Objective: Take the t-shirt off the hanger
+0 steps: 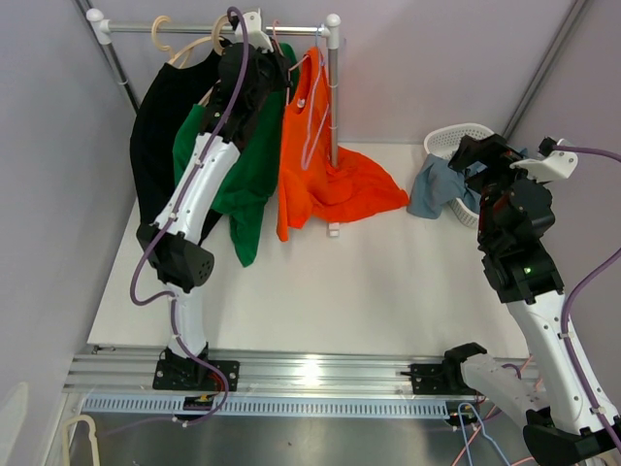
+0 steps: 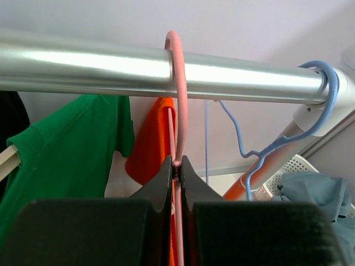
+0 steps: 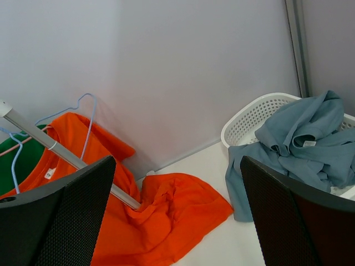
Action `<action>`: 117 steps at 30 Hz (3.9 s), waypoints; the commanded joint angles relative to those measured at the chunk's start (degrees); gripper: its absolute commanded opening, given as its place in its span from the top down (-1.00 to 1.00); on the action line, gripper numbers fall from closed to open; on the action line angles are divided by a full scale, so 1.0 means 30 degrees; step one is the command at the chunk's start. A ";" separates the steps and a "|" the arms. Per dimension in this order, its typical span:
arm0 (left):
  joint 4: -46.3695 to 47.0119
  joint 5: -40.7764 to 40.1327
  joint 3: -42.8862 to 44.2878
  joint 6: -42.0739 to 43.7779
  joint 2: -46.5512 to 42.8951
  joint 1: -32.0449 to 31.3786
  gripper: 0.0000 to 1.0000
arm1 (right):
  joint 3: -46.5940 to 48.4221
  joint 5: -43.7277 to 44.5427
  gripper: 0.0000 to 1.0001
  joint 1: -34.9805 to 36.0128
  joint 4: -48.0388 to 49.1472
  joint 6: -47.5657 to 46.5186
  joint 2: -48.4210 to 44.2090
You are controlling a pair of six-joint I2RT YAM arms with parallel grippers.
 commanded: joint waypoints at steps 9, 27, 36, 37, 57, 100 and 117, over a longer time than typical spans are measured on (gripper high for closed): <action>0.0692 0.0462 -0.0645 -0.0522 -0.0642 0.0323 0.34 | 0.0190 -0.0409 -0.99 0.0116 0.0303 0.0275 -0.0067; -0.0567 0.0374 -0.0149 -0.1079 -0.0318 0.0323 0.99 | 0.0542 -0.1110 -0.99 0.0175 -0.0137 0.0188 0.0284; -0.0451 -0.1763 0.1494 0.0414 -0.2364 0.0060 0.99 | 0.0512 -0.1695 -0.99 0.0790 -0.0312 -0.0573 0.0108; -0.0305 -0.1822 0.1087 0.0502 -0.2689 0.0002 0.99 | 0.0541 -0.2046 -0.99 0.0848 -0.0312 -0.0749 0.0166; -0.2733 -1.0724 -0.0817 0.2232 -0.7404 -0.3717 0.99 | -0.1241 -0.5218 -0.99 1.4877 0.7205 -0.7870 0.5936; -0.5174 -0.6687 -1.7190 -0.3685 -2.1284 -0.5125 0.99 | -0.2480 0.6066 1.00 2.0747 1.1328 -0.5507 0.9835; 0.0696 -0.7799 -2.6432 -0.2131 -3.2110 -0.5272 0.99 | -0.0922 0.6889 1.00 1.2579 -0.7827 0.6994 0.4605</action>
